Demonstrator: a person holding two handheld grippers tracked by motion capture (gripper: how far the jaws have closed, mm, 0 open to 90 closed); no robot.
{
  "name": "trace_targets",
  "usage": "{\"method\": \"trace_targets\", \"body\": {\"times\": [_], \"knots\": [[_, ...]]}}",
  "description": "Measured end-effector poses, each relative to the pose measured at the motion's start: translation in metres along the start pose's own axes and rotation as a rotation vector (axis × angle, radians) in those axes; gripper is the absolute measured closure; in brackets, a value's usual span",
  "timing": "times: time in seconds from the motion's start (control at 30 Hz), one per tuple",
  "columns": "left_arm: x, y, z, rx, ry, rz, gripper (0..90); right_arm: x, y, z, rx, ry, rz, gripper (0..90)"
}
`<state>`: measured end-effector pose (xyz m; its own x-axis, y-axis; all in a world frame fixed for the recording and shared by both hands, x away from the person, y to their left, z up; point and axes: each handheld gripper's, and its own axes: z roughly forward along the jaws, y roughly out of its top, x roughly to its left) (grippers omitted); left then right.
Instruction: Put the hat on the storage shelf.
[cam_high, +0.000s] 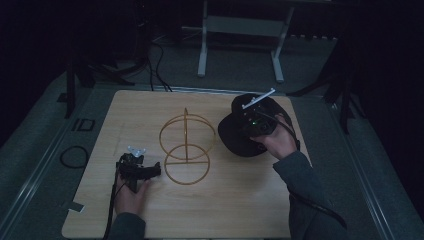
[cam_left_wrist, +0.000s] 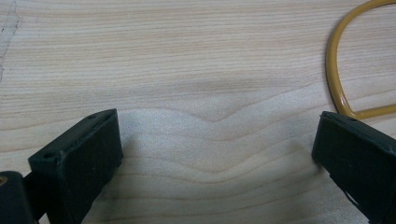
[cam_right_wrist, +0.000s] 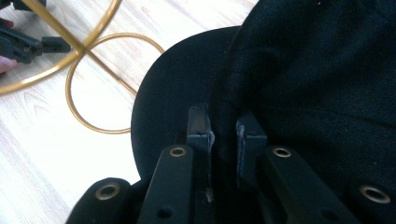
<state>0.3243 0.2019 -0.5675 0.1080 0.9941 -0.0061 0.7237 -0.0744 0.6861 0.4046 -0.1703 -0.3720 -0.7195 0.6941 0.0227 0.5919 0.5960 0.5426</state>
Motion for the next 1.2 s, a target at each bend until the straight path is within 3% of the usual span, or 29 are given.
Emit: {"method": "trace_targets", "body": {"times": [0.6,0.87,1.2], "knots": [[0.000,0.000,0.000,0.004,0.000,0.004,1.2,-0.007,0.034,-0.032,-0.013,-0.027,-0.031,79.7],[0.000,0.000,0.000,0.002,0.000,0.002,1.2,-0.001,0.045,-0.048,-0.038,0.000,-0.030,79.4],[0.000,0.000,0.000,0.001,0.000,0.003,1.2,0.009,0.065,-0.070,-0.021,-0.029,-0.088,79.3]]}}
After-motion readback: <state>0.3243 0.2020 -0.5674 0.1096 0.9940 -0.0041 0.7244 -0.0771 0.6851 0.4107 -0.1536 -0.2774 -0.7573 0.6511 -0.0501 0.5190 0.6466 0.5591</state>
